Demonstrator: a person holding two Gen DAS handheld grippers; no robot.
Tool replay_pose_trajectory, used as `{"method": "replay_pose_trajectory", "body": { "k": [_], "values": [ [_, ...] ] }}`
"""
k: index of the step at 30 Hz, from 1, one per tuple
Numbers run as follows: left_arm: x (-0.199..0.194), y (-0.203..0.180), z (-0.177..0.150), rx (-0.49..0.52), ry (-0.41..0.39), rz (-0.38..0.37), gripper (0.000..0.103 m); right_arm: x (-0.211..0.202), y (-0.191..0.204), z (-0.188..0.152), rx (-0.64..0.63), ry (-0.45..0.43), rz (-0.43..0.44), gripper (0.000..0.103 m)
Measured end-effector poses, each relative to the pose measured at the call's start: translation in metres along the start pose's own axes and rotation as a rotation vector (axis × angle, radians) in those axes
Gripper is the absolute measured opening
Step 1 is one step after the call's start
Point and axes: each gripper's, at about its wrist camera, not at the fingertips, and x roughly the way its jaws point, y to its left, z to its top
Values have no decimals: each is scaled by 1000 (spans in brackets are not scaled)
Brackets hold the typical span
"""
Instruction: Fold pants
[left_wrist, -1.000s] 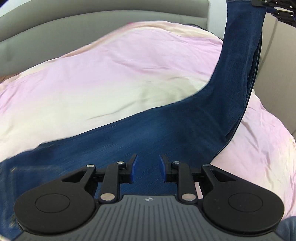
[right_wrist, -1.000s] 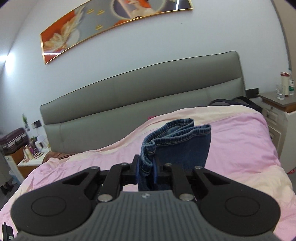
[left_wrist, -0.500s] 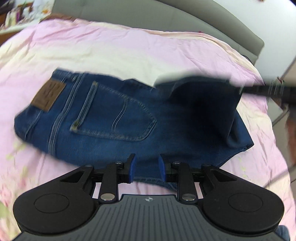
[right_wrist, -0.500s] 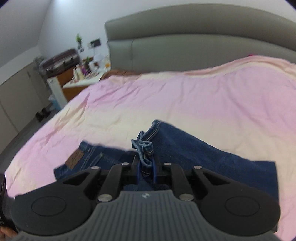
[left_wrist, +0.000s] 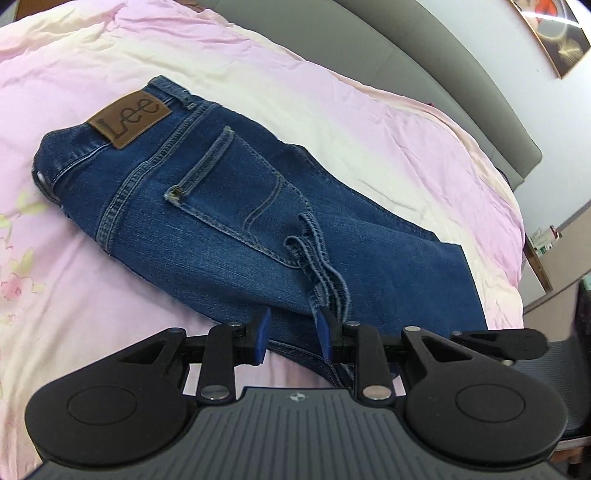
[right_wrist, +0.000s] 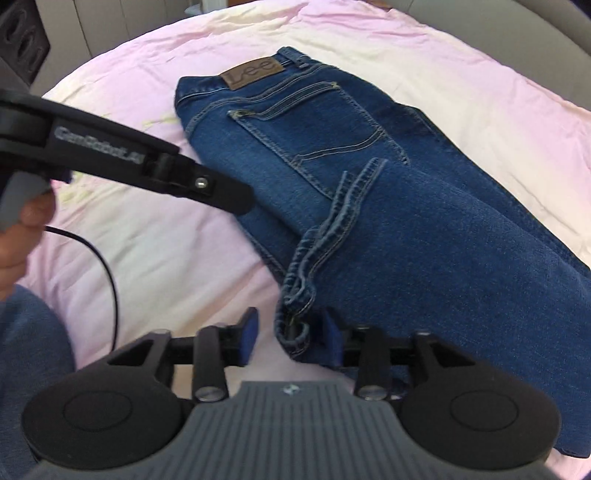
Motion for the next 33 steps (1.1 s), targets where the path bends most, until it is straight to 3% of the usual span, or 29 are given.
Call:
{"method": "replay_pose_trajectory", "body": {
  "k": [5,9,12,13,15,16,18,20,24,26,30,31,32,33],
  "values": [
    [-3,12,-2,-79,-54,18,30,-16,-6,20,56,-53,-4,44],
    [-1,14,-1,-98,-48,19,30,8,-30,39,167,-67,-39,41],
    [2,16,0,-123,-37,-3,30,35,-44,40,243,4,-43,25],
    [4,16,0,-133,-32,-16,30,39,-49,37,279,3,-22,15],
    [9,17,-1,-150,-20,-51,30,36,-55,31,311,-16,22,9],
    [12,17,-1,-161,-9,-71,30,32,-56,27,315,-21,42,1],
    [21,15,-1,-171,13,-96,32,26,-57,22,325,-10,83,0],
    [29,11,-1,-169,24,-91,47,24,-52,19,279,4,83,0],
    [41,3,2,-129,40,-95,56,33,-45,18,222,65,98,0],
    [48,-1,3,-109,35,-96,69,34,-45,16,215,57,89,0],
    [68,-8,2,-78,73,-60,75,32,-48,10,215,23,104,1],
    [73,-9,0,-77,83,-53,75,27,-48,8,206,9,99,9],
    [76,-10,-1,-76,88,-55,75,21,-50,5,202,-6,96,25],
    [79,-11,-2,-75,88,-59,75,12,-55,1,206,-27,80,34]
  ]
}}
